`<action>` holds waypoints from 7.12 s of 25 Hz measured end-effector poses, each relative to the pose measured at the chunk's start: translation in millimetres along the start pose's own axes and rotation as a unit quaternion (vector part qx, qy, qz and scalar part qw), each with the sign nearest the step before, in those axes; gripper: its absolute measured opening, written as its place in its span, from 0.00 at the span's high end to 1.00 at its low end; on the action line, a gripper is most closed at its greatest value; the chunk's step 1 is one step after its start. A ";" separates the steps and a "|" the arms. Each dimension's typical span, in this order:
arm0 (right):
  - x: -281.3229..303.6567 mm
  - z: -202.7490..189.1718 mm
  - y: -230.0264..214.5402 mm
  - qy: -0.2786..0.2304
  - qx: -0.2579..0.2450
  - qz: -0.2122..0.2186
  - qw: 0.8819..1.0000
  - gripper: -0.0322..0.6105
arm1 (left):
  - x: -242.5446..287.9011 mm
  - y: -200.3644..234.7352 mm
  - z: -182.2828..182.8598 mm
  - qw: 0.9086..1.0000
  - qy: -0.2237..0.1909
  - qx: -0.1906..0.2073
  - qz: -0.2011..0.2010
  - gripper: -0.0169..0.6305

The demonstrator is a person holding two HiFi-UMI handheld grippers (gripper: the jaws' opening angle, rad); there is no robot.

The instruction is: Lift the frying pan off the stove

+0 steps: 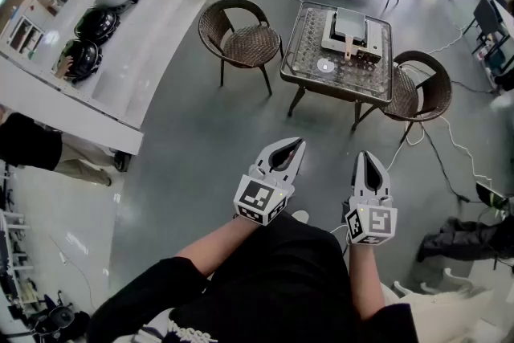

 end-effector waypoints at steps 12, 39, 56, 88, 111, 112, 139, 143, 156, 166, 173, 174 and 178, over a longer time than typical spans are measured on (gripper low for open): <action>-20.3 -7.4 -30.4 -0.012 0.020 0.010 1.000 0.90 | 16.7 -33.3 0.1 1.000 -0.013 0.000 0.018 0.96; 156.6 5.7 -85.9 0.024 -0.023 -0.036 0.999 0.90 | 167.0 95.2 5.1 1.000 0.015 0.015 -0.011 0.96; 304.0 22.7 -114.5 0.062 -0.012 -0.082 0.995 0.90 | 272.5 202.4 25.0 0.997 0.020 0.001 -0.073 0.96; 505.9 -38.2 -251.6 0.136 0.059 -0.063 0.987 0.90 | 482.5 287.9 -12.6 0.995 0.093 -0.039 -0.019 0.96; 605.5 -208.2 -344.4 0.305 0.117 -0.056 0.944 0.63 | 596.8 293.7 -77.1 0.987 0.149 -0.059 0.008 0.96; 607.8 -213.9 -346.7 0.312 0.120 -0.060 0.941 0.63 | 597.8 293.4 -79.6 0.987 0.152 -0.060 0.010 0.96; 642.1 -284.6 -353.1 0.414 0.258 -0.055 0.871 0.58 | 596.1 322.2 -88.4 0.985 0.138 -0.085 0.059 0.96; 646.0 -290.2 -352.3 0.426 0.264 -0.050 0.864 0.62 | 597.1 324.5 -87.4 0.985 0.139 -0.087 0.062 0.96; 645.9 -291.7 -352.4 0.425 0.312 -0.056 0.848 0.76 | 598.1 323.9 -92.2 0.982 0.160 -0.085 0.060 0.96; 634.1 -286.0 -351.7 0.431 0.299 -0.061 0.850 0.77 | 589.8 328.5 -86.1 0.983 0.155 -0.059 0.080 0.96; 632.2 -245.5 -348.1 0.385 0.283 -0.054 0.877 0.77 | 580.3 328.7 -79.4 0.984 0.144 -0.074 0.081 0.96; 630.7 -236.2 -345.0 0.379 0.279 -0.052 0.881 0.77 | 577.2 329.6 -75.6 0.983 0.143 -0.078 0.082 0.96; 622.1 -196.1 -338.4 0.351 0.252 -0.053 0.900 0.77 | 571.7 329.6 -56.4 0.985 0.132 -0.083 0.072 0.96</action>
Point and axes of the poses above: the fingertips, and each gripper's own axes: x forward along the fingers, y to its left, z out of its top, the point moved 1 cm from there along -x, backward along the fingers, and after that the axes turned 2 degrees about z, right-handed, at the moved point
